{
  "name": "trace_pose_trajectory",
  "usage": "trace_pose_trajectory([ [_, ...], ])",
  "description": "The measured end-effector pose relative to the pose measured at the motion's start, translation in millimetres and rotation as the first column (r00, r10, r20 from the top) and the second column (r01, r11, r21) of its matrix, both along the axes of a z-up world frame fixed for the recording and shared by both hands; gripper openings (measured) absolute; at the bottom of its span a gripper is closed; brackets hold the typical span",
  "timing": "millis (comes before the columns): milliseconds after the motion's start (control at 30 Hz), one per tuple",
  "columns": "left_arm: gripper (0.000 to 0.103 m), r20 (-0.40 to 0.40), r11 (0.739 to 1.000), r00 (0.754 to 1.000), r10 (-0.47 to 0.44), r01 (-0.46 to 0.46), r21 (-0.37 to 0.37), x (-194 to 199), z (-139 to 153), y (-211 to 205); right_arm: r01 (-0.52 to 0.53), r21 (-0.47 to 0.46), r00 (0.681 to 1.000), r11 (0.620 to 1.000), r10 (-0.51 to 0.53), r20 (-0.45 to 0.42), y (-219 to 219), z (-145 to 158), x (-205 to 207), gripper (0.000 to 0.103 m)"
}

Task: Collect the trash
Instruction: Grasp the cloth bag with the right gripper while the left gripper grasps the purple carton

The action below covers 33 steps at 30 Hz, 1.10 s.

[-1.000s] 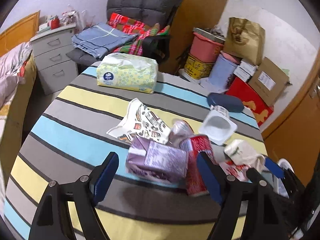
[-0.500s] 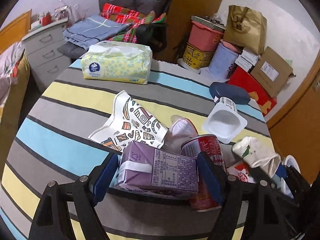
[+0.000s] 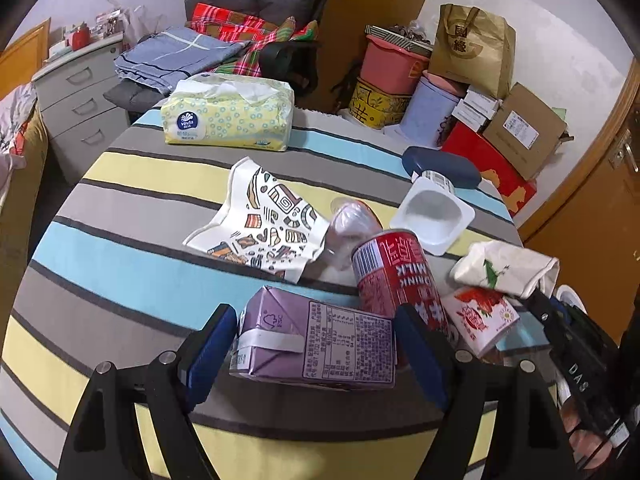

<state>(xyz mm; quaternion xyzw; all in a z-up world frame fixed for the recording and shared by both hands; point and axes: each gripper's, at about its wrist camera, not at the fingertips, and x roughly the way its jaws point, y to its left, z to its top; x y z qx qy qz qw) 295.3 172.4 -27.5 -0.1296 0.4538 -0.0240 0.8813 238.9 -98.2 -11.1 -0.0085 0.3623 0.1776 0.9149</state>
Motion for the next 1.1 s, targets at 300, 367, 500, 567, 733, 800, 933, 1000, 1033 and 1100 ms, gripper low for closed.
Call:
trace_pose_trajectory([
  [300, 0.081, 0.008, 0.994, 0.995, -0.103, 0.103, 0.035, -25.7, 4.9, -15.5, 0.012, 0.05, 1.0, 0.999, -0.013, 0.017, -8.4, 5.9, -22.0, 0.009],
  [367, 0.081, 0.011, 0.992, 0.993, -0.121, 0.12, 0.035, -33.2, 5.4, -16.1, 0.011, 0.049, 1.0, 0.999, -0.012, 0.02, -8.9, 6.5, -26.5, 0.009],
  [500, 0.081, 0.028, 0.992, 0.994, -0.101, 0.099, 0.073, -45.9, 12.0, -13.0, 0.003, 0.07, 1.0, 0.998, -0.004, 0.011, -9.0, 4.6, -35.6, 0.009],
  [567, 0.081, 0.009, 0.99, 0.995, -0.094, 0.093, 0.104, -51.7, 11.5, -11.7, 0.0, 0.074, 1.0, 0.997, -0.001, 0.013, -8.7, 3.4, -40.0, 0.009],
  [733, 0.081, -0.007, 0.985, 0.988, -0.154, 0.154, 0.078, -73.4, 5.1, -15.9, -0.002, 0.087, 1.0, 0.996, 0.0, 0.021, -11.1, 4.5, -50.0, 0.009],
  [800, 0.081, -0.005, 0.984, 0.988, -0.154, 0.154, 0.085, -77.9, 3.5, -17.2, 0.004, 0.094, 1.0, 0.996, -0.006, 0.025, -13.2, 5.7, -52.1, 0.009],
  [933, 0.081, 0.02, 0.987, 0.995, -0.097, 0.093, 0.132, -77.7, 11.1, -10.5, 0.018, 0.102, 0.999, 0.995, -0.022, 0.032, -17.2, 6.9, -58.4, 0.009],
  [1000, 0.081, 0.036, 0.991, 0.996, -0.078, 0.073, 0.113, -77.3, 14.5, -8.3, 0.027, 0.104, 0.999, 0.994, -0.031, 0.037, -19.4, 6.6, -61.8, 0.009],
  [1033, 0.081, 0.052, 0.995, 0.997, -0.051, 0.047, 0.093, -77.8, 15.2, -9.2, 0.033, 0.108, 0.999, 0.994, -0.037, 0.036, -21.0, 6.2, -62.8, 0.009],
  [1100, 0.081, 0.061, 0.996, 0.997, -0.037, 0.033, 0.078, -75.1, 11.8, -15.0, 0.042, 0.113, 0.998, 0.993, -0.046, 0.035, -22.6, 5.7, -64.8, 0.009],
])
